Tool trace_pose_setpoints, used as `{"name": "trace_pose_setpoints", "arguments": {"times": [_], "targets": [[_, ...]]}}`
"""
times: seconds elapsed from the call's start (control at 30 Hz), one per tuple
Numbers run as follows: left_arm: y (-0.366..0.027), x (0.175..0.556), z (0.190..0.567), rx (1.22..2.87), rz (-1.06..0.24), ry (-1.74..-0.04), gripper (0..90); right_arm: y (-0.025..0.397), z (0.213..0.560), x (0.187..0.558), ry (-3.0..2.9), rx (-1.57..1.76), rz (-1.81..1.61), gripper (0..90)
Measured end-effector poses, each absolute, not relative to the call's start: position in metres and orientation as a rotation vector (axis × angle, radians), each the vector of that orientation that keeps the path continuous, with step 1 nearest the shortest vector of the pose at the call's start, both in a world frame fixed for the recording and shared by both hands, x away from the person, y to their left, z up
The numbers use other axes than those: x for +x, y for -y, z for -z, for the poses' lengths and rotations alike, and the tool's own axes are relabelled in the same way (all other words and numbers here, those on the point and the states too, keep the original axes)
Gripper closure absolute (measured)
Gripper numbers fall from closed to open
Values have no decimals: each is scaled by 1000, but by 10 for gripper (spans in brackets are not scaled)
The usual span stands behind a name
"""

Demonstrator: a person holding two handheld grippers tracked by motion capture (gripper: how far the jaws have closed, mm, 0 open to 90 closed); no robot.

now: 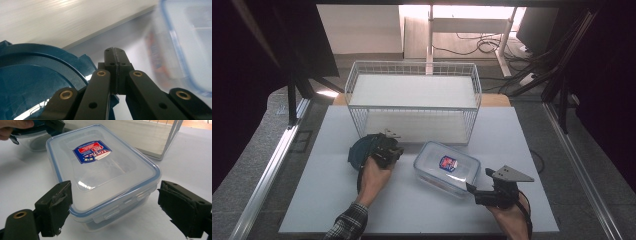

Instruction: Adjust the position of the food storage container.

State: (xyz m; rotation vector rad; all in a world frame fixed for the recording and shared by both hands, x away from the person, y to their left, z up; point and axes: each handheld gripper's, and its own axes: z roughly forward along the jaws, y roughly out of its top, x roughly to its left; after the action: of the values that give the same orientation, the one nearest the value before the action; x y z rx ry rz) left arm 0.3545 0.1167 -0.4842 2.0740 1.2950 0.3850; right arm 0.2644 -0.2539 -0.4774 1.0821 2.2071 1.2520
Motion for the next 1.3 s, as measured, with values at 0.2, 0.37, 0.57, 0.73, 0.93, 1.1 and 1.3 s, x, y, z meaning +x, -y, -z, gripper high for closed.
{"name": "trace_pose_setpoints", "arguments": {"times": [0.2, 0.37, 0.57, 0.73, 0.93, 1.1, 1.3], "targets": [[-154, 352, 487, 2005, -370, -1353, 900, 255, 478, 265, -2207, 1090, -1248, 124], [-173, 348, 489, 1978, -372, -1371, 900, 254, 479, 265, -2211, 1089, -1237, 125], [-198, 343, 490, 1953, -395, -1420, 900, 255, 478, 265, -2208, 1092, -1239, 127], [-217, 340, 491, 1931, -404, -1452, 900, 256, 479, 266, -2209, 1096, -1235, 134], [-232, 338, 490, 1888, -440, -1503, 900, 258, 477, 267, -2210, 1107, -1225, 166], [-205, 330, 485, 1882, -450, -1338, 900, 267, 471, 269, -2207, 1149, -1182, 499], [-139, 345, 489, 1951, -310, -1144, 900, 278, 471, 275, -2237, 1194, -1057, 842]]}}
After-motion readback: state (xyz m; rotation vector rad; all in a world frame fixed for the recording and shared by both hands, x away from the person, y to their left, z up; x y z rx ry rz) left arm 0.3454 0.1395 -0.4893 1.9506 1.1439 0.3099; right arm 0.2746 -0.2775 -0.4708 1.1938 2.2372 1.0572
